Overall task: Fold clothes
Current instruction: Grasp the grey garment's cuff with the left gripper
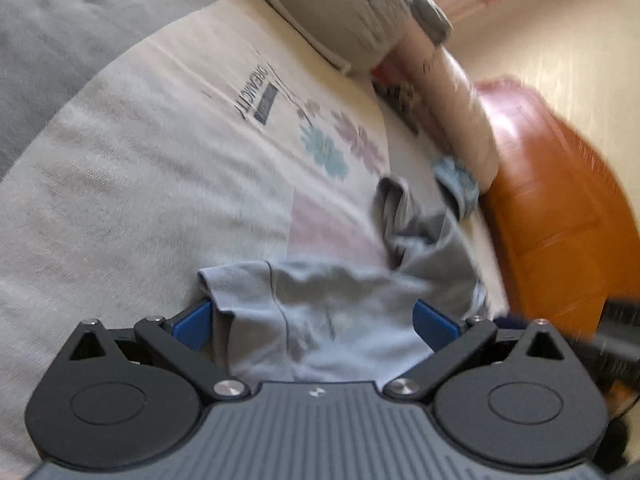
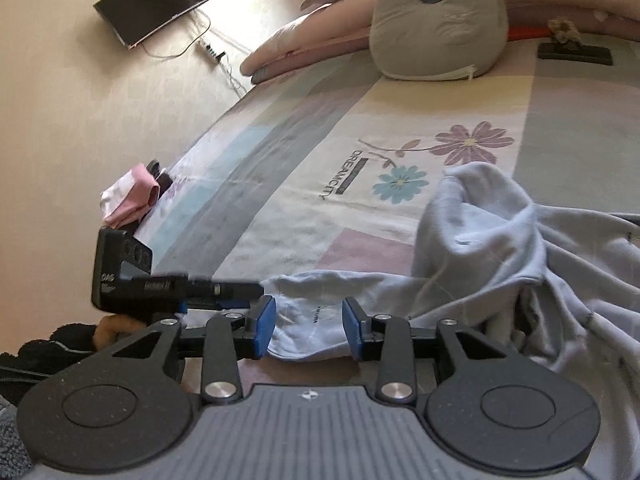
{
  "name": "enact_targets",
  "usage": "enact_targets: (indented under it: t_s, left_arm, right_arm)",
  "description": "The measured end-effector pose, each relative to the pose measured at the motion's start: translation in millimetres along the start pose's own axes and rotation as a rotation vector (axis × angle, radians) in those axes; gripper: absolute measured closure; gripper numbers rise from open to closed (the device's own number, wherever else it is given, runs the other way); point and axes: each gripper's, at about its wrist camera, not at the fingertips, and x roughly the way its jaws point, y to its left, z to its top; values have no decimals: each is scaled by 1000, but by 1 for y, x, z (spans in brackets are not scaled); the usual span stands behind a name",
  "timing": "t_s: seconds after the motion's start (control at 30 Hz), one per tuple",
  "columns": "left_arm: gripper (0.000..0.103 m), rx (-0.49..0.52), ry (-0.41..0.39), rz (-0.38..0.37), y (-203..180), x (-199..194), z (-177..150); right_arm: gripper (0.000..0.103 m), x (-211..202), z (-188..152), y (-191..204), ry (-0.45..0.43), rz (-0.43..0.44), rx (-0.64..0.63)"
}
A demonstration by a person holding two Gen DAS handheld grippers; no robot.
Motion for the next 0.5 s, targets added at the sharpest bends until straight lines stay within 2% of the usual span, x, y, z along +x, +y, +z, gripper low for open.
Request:
enact_targets:
  t_s: [0.13,0.33,0.4,0.5]
  left_arm:
    - [1,-118,1,-115,14,-8,-16]
    - [2,-154,-10,-118,9,11,0]
    - [2,-147,23,-105,1,20,4]
    - [3,-121,98,-135,-4,23,-9]
  right_arm:
    - [60,-11,-8,-9,-21,2,23]
    - [59,-21,-22,-31,-26,31,78]
    - [59,-24,-24,-37,-31,26,87]
    - [59,-31,-27,-43,-54,36,100]
